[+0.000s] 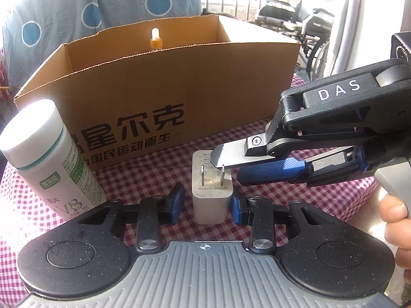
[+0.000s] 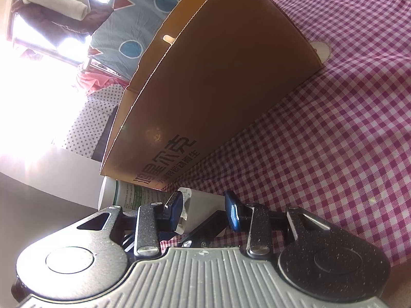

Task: Organize rigid objects
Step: 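Grasp the white charger plug with the right gripper, then carry the charger plug into the box and open the right gripper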

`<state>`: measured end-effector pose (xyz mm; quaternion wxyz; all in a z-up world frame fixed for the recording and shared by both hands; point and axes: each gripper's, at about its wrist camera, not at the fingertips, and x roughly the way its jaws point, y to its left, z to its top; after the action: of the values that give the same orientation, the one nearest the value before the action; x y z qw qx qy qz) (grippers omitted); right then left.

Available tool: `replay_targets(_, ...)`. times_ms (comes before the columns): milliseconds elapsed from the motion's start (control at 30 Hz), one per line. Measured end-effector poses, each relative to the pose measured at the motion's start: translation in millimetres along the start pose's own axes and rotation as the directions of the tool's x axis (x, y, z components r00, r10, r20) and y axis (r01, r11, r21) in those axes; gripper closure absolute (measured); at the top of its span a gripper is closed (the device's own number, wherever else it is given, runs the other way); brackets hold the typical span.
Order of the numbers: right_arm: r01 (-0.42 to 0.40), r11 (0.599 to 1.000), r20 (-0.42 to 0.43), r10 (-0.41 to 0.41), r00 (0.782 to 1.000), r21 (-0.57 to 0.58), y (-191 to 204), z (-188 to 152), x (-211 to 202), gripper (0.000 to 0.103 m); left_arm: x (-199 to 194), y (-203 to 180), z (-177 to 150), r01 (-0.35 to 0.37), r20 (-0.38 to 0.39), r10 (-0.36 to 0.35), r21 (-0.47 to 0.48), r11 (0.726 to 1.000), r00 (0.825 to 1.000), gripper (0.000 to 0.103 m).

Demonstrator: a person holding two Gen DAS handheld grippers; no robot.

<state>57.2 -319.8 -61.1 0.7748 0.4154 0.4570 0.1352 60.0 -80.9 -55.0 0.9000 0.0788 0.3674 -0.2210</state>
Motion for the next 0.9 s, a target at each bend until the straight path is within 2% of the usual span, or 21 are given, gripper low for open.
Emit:
replay_targets(200, -0.007, 1.000, 0.000, 0.007, 1.000, 0.007, 2, -1, 7, 0.064, 1, -5, 1, -0.005, -0.001, 0.005, 0.009, 1.000, 1.000, 0.076)
replay_targets(600, -0.024, 1.000, 0.011, 0.024, 1.000, -0.004, 13, -13, 16, 0.064, -8, -9, 1, -0.016, 0.014, 0.016, 0.002, 1.000, 1.000, 0.077)
replay_targets(733, -0.043, 0.998, 0.033, 0.044, 0.998, -0.036, 26, -12, 8, 0.064, -22, -10, 8, -0.025, 0.048, 0.025, 0.007, 1.000, 0.999, 0.077)
replay_targets(900, -0.087, 0.988, 0.089, 0.098, 0.991, -0.124, 63, -1, -7, 0.064, -46, -10, 31, -0.049, 0.124, 0.046, 0.016, 0.999, 0.991, 0.077)
